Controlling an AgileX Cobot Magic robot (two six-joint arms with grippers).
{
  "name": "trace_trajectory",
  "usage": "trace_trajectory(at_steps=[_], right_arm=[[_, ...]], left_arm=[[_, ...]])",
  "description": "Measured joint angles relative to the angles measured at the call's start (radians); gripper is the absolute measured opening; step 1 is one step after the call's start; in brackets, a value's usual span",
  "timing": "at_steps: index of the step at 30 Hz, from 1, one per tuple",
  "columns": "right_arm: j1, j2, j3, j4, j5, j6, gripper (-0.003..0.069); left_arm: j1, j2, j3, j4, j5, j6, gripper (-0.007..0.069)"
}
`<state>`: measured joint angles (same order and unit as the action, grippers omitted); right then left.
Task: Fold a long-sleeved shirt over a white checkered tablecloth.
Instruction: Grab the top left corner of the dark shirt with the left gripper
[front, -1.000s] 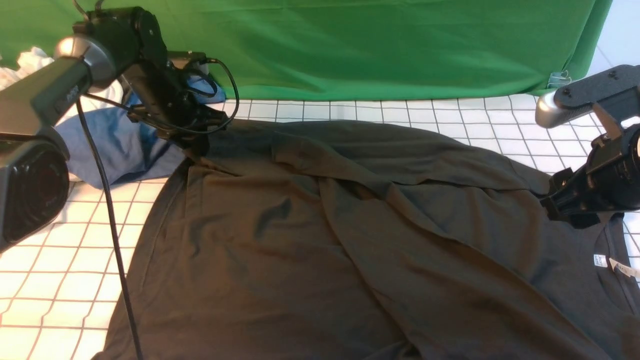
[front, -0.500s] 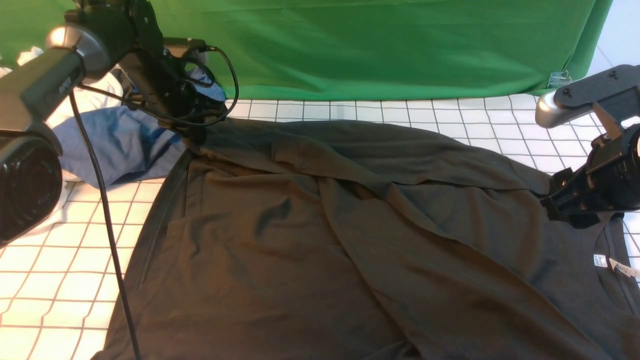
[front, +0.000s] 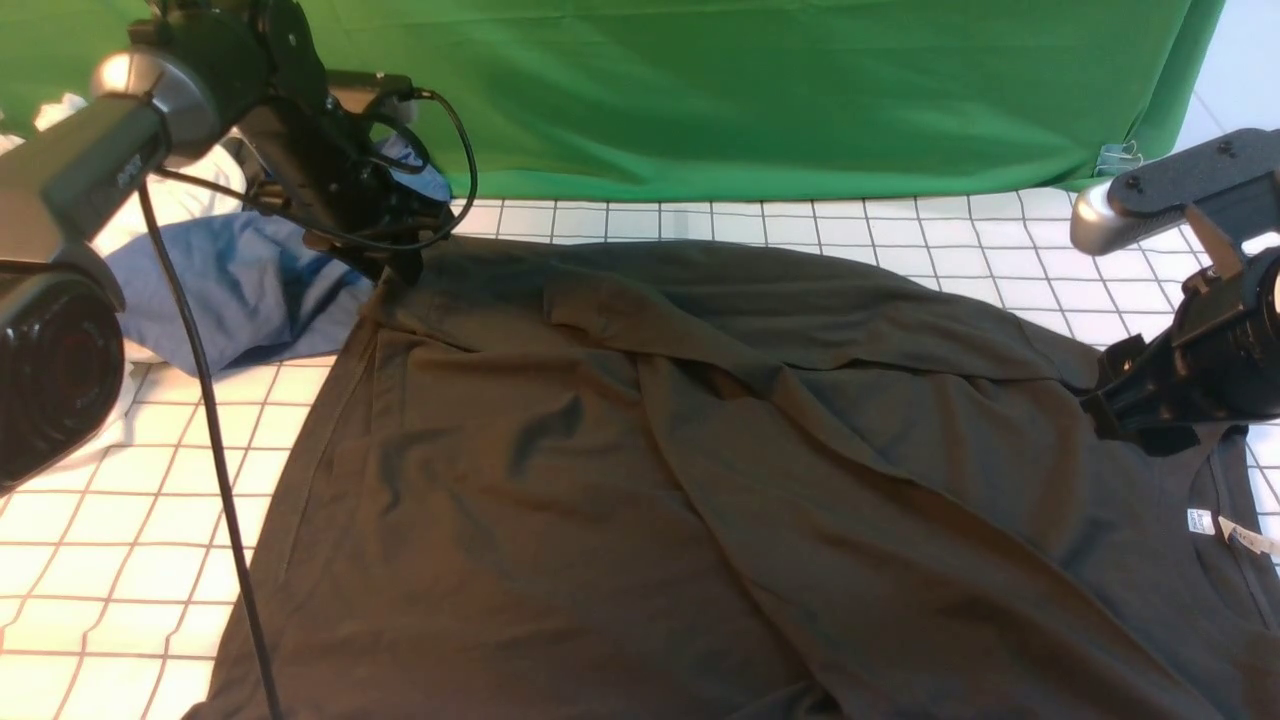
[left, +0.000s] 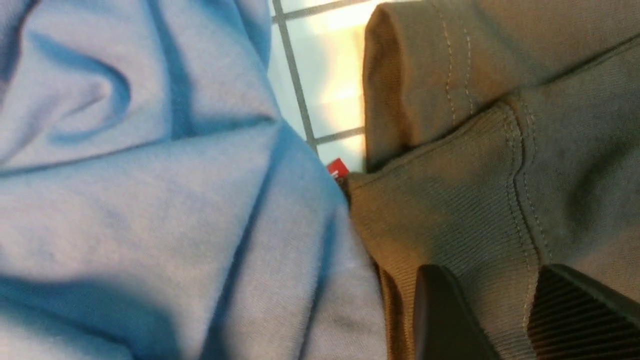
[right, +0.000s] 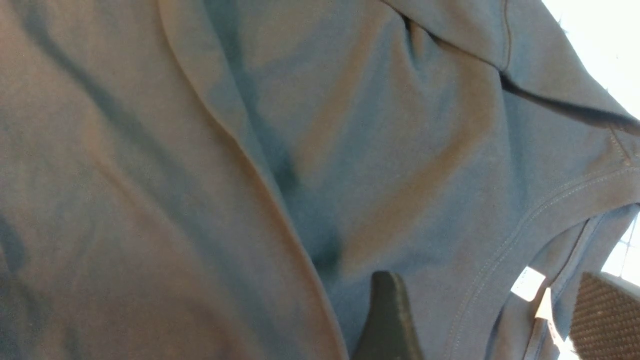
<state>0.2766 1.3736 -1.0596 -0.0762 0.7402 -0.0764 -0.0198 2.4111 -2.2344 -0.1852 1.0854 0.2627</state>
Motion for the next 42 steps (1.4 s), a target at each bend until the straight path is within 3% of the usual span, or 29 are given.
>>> trace_trajectory(at_steps=[9, 14, 18, 21, 23, 27, 29, 31, 42], right_arm=[[0.0, 0.0, 0.0, 0.0, 0.0, 0.0, 0.0496], [0.0, 0.0, 0.0, 0.0, 0.0, 0.0, 0.0496], [0.0, 0.0, 0.0, 0.0, 0.0, 0.0, 0.0496], [0.0, 0.0, 0.0, 0.0, 0.0, 0.0, 0.0496], [0.0, 0.0, 0.0, 0.0, 0.0, 0.0, 0.0496], [0.0, 0.0, 0.0, 0.0, 0.0, 0.0, 0.0496], [0.0, 0.0, 0.0, 0.0, 0.0, 0.0, 0.0496], [0.0, 0.0, 0.0, 0.0, -0.001, 0.0, 0.0496], [0.0, 0.003, 0.0, 0.004, -0.047, -0.049, 0.0489]], left_arm=[[0.0, 0.0, 0.0, 0.026, 0.007, 0.008, 0.0135], [0.0, 0.002, 0.0, 0.042, 0.027, 0.008, 0.0193], [0.0, 0.029, 0.0, 0.038, 0.03, 0.006, 0.03], [0.0, 0.038, 0.0, 0.036, 0.027, 0.0, 0.0315], [0.0, 0.037, 0.0, 0.036, 0.017, -0.002, 0.0283], [0.0, 0.029, 0.0, 0.036, 0.003, -0.003, 0.0142], [0.0, 0.02, 0.0, 0.036, 0.001, -0.001, 0.0036], [0.0, 0.01, 0.0, 0.03, -0.003, 0.008, -0.0014], [0.0, -0.017, 0.0, -0.044, 0.01, 0.044, -0.0033]])
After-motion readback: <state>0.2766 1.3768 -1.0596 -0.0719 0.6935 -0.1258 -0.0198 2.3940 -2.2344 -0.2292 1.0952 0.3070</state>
